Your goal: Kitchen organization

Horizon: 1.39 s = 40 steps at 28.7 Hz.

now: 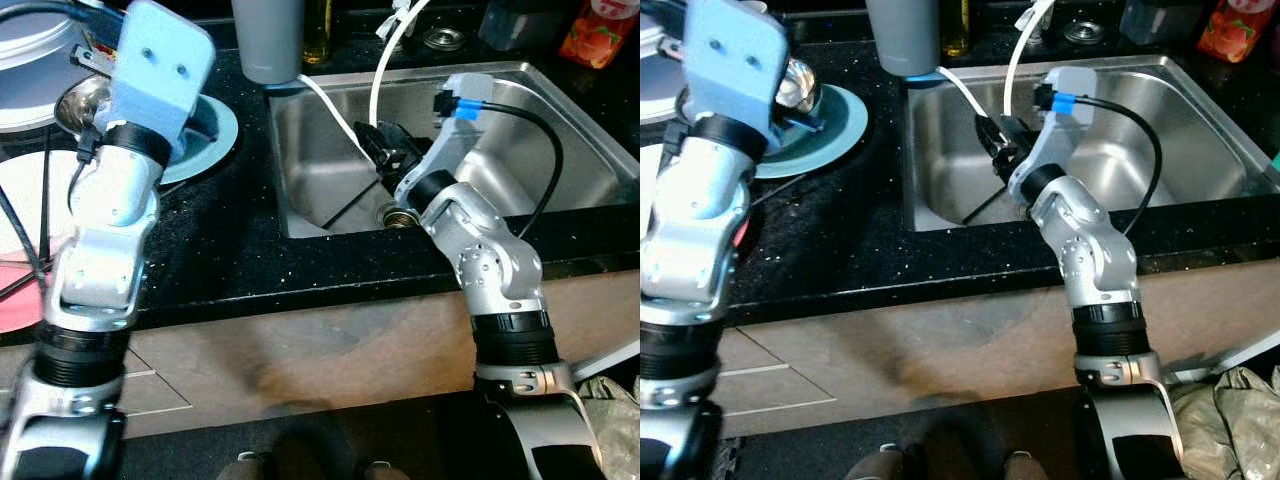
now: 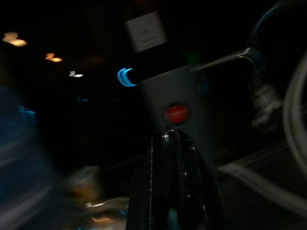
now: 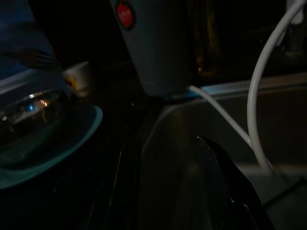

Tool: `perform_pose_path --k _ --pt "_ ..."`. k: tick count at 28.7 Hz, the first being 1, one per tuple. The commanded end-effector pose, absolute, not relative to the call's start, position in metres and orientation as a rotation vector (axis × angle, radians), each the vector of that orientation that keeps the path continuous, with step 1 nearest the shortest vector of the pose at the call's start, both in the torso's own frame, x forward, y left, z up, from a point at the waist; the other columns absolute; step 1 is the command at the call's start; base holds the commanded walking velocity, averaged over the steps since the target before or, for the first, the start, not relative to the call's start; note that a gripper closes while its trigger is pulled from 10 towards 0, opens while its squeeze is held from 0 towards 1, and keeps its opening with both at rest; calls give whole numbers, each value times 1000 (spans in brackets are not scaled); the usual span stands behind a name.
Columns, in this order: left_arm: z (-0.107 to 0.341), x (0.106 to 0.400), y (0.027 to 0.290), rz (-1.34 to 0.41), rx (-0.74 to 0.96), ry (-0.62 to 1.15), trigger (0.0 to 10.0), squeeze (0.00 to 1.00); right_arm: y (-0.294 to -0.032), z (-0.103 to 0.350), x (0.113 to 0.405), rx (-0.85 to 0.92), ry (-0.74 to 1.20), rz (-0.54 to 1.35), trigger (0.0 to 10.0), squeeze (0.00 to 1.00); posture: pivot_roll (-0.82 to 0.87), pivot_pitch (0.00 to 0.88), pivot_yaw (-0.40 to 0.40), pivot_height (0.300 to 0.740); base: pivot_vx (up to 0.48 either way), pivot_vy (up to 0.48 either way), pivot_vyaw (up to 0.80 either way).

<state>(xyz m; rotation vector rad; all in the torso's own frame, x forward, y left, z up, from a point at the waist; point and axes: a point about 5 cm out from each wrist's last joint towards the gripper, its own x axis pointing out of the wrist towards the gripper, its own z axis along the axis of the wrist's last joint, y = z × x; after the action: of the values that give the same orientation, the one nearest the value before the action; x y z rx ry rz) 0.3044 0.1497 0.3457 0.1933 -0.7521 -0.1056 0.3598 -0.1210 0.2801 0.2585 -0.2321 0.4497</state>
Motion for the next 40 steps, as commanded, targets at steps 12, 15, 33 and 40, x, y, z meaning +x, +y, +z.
perform_pose_path --k 12,15,33,40 --pt "292 312 149 -268 -454 -471 0 0 -111 280 343 390 -299 424 10000 0 23 185 18 740 0 0 0" --pt "295 306 151 -297 -484 -472 0 0 -107 274 336 421 -279 425 10000 0 26 187 19 740 0 0 0" --pt "277 266 149 -691 -677 -361 0 0 -71 264 308 709 -140 542 10000 1000 26 192 28 740 0 0 0" --pt "274 268 157 -617 -747 -380 0 0 -59 263 300 891 -53 623 10000 1000 27 193 28 740 0 0 0"
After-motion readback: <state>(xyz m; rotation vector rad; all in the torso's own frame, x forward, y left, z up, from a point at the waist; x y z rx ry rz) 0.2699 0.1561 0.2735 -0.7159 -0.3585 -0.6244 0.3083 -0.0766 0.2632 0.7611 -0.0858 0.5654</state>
